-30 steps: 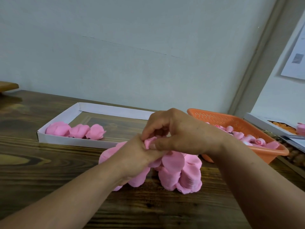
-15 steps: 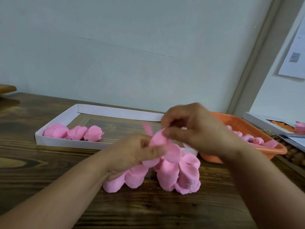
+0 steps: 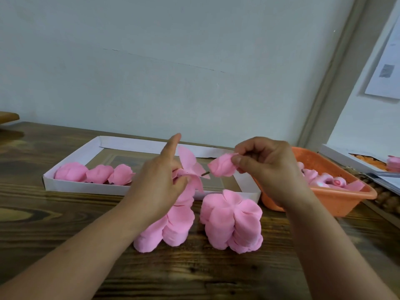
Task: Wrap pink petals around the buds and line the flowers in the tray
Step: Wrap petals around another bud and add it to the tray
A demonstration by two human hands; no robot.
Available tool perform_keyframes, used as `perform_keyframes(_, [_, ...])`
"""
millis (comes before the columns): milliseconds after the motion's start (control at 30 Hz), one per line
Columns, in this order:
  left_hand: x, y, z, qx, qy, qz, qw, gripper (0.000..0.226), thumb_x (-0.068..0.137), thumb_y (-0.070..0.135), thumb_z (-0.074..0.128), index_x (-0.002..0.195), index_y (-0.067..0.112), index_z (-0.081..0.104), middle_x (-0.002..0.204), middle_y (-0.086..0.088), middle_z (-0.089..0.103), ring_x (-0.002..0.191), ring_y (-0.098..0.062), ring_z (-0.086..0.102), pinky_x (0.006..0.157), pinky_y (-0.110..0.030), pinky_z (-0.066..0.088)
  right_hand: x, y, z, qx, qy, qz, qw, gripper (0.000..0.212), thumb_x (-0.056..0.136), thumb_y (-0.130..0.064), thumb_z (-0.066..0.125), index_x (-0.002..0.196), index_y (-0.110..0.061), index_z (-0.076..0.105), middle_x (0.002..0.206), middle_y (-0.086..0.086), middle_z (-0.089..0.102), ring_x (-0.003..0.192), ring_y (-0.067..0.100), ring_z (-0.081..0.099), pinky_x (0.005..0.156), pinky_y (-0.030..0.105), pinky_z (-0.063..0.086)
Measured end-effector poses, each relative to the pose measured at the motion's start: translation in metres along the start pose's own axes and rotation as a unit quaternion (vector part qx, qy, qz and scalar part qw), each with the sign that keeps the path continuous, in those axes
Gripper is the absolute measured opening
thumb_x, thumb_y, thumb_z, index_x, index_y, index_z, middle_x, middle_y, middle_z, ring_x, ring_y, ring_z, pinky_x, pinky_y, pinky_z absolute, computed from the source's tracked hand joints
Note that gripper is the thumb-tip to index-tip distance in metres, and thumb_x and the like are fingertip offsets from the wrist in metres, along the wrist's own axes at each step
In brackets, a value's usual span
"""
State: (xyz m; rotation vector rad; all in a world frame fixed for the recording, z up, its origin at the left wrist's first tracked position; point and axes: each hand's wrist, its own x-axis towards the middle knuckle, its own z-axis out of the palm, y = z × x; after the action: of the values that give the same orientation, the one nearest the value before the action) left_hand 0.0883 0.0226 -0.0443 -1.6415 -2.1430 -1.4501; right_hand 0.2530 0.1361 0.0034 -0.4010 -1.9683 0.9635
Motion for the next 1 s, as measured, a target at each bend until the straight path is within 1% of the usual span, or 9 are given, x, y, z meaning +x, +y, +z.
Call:
perform_keyframes(167, [-0.002,0.005,0.004,-0.101,-0.052,-0.044,0.993,0.065,0.092,0.003,0.049,0.149,0.025,0.027,0.058,0.003,0.060,0.059,-0.002,0.049,0.059,-0.014,0.037,-0.004,0.007,0.008,-0.027,-0.005,-0.022,0.999,0.020,0.080,0.009,0.064,0.069,-0.008,0.063,0.062,0.014,0.061,0.057,0.033,0.050,0.055,0.049,0.044])
perform_keyframes(267, [-0.003,0.006,0.003,-0.274,-0.107,-0.169,0.941,0.050,0.090,0.001,0.056,0.136,0.020,0.048,0.089,-0.007,0.074,0.086,-0.022,0.069,0.082,-0.029,0.051,-0.005,0.009,0.008,-0.042,0.006,-0.038,0.998,0.021,0.080,0.009,0.064,0.069,-0.009,0.063,0.067,0.019,0.063,0.061,0.038,0.053,0.055,0.047,0.045])
perform_keyframes(367, [-0.004,0.008,0.002,-0.383,-0.141,-0.237,0.882,0.018,0.088,0.006,0.063,0.105,0.008,0.068,0.090,-0.006,0.075,0.085,-0.021,0.071,0.077,-0.031,0.057,-0.003,0.010,0.007,-0.057,0.012,-0.038,0.998,0.026,0.080,0.008,0.065,0.068,-0.015,0.062,0.066,0.012,0.062,0.060,0.032,0.052,0.056,0.039,0.045])
perform_keyframes(433, [-0.003,0.008,0.004,-0.418,-0.124,-0.276,0.857,0.011,0.087,0.013,0.063,0.093,0.005,0.068,0.087,-0.011,0.073,0.083,-0.025,0.067,0.077,-0.034,0.054,-0.002,0.009,0.008,-0.081,0.016,-0.043,0.996,0.030,0.080,0.006,0.066,0.067,-0.021,0.060,0.064,-0.001,0.061,0.056,0.012,0.050,0.054,0.025,0.043])
perform_keyframes(533, [-0.002,0.008,0.005,-0.441,-0.082,-0.350,0.823,0.021,0.084,0.018,0.066,0.097,0.001,0.066,0.098,-0.020,0.070,0.089,-0.032,0.064,0.082,-0.042,0.052,-0.001,0.005,0.010,-0.113,0.027,-0.060,0.991,0.033,0.080,0.005,0.066,0.067,-0.025,0.058,0.066,-0.009,0.059,0.057,0.003,0.051,0.053,0.012,0.039])
perform_keyframes(633, [-0.002,0.008,0.003,-0.399,-0.050,-0.349,0.847,0.023,0.088,0.022,0.066,0.101,0.003,0.068,0.101,-0.019,0.071,0.098,-0.035,0.066,0.091,-0.047,0.052,0.000,0.002,0.008,-0.123,0.062,-0.076,0.987,0.032,0.080,0.004,0.067,0.069,-0.025,0.058,0.069,-0.007,0.060,0.059,0.000,0.052,0.055,0.009,0.038])
perform_keyframes(800, [0.002,0.002,0.003,-0.426,0.011,-0.382,0.820,0.014,0.093,0.020,0.061,0.089,0.008,0.065,0.092,-0.017,0.070,0.089,-0.031,0.066,0.088,-0.045,0.053,-0.005,-0.004,0.008,-0.031,0.053,-0.073,0.995,0.029,0.079,0.005,0.068,0.070,-0.022,0.064,0.064,-0.007,0.064,0.061,0.010,0.058,0.059,0.025,0.049])
perform_keyframes(867, [0.002,0.002,0.006,-0.435,0.014,-0.382,0.815,0.014,0.094,0.018,0.058,0.086,0.007,0.061,0.079,-0.012,0.067,0.077,-0.027,0.063,0.077,-0.038,0.053,-0.006,-0.007,0.011,-0.024,0.023,-0.074,0.997,0.030,0.079,0.005,0.068,0.069,-0.023,0.063,0.064,-0.008,0.065,0.061,0.014,0.057,0.058,0.027,0.048])
perform_keyframes(1000, [0.001,0.001,0.010,-0.471,-0.002,-0.386,0.793,0.019,0.097,0.018,0.054,0.107,0.004,0.063,0.101,-0.018,0.070,0.094,-0.032,0.067,0.089,-0.047,0.052,-0.006,-0.005,0.017,-0.108,0.007,-0.069,0.992,0.029,0.080,0.002,0.067,0.068,-0.024,0.060,0.069,-0.006,0.062,0.059,0.013,0.054,0.056,0.022,0.044])
